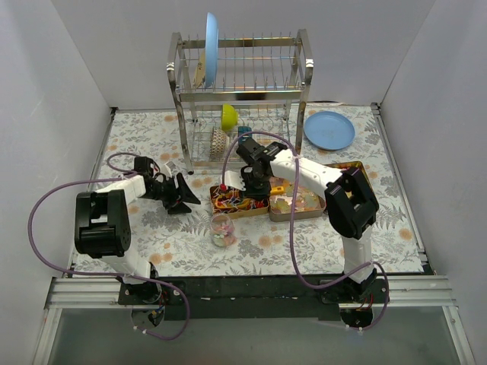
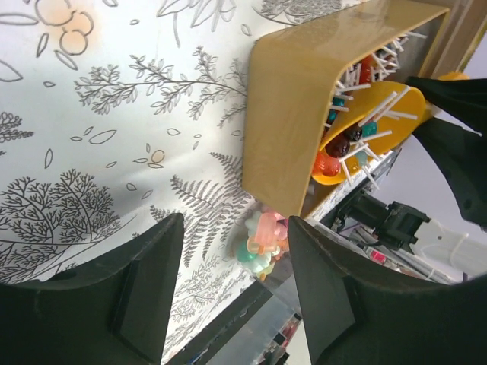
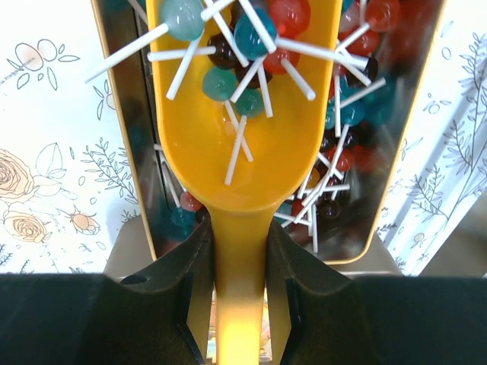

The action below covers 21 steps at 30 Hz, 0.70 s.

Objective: Pack the candies
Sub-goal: Scoop the fake candies from the storage box, then place the fake candies in the packing bottle.

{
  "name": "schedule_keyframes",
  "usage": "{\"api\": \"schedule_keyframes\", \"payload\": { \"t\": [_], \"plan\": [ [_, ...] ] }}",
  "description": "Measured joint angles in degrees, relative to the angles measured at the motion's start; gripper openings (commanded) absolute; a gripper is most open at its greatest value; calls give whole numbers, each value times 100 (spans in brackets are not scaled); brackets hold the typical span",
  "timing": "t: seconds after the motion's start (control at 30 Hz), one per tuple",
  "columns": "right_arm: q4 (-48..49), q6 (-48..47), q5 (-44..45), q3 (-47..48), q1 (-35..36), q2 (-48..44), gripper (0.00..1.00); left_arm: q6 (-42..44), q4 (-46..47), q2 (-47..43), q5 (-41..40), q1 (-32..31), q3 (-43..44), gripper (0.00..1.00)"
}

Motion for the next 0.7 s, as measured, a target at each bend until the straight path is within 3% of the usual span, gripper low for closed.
{"api": "schedule_keyframes", "payload": {
  "t": [0.2,0.43,0.7],
  "plan": [
    [444,74,-223,-549,-210,-400,1,446,-282,0,330,146,195,63],
    [887,122,-647,-1161,-452,-1207,1,925,-470,-44,518,232,216,77],
    [673,-149,-909,-999,-455,-2116,1,962,-328,-494,619,328,199,82]
  ]
}}
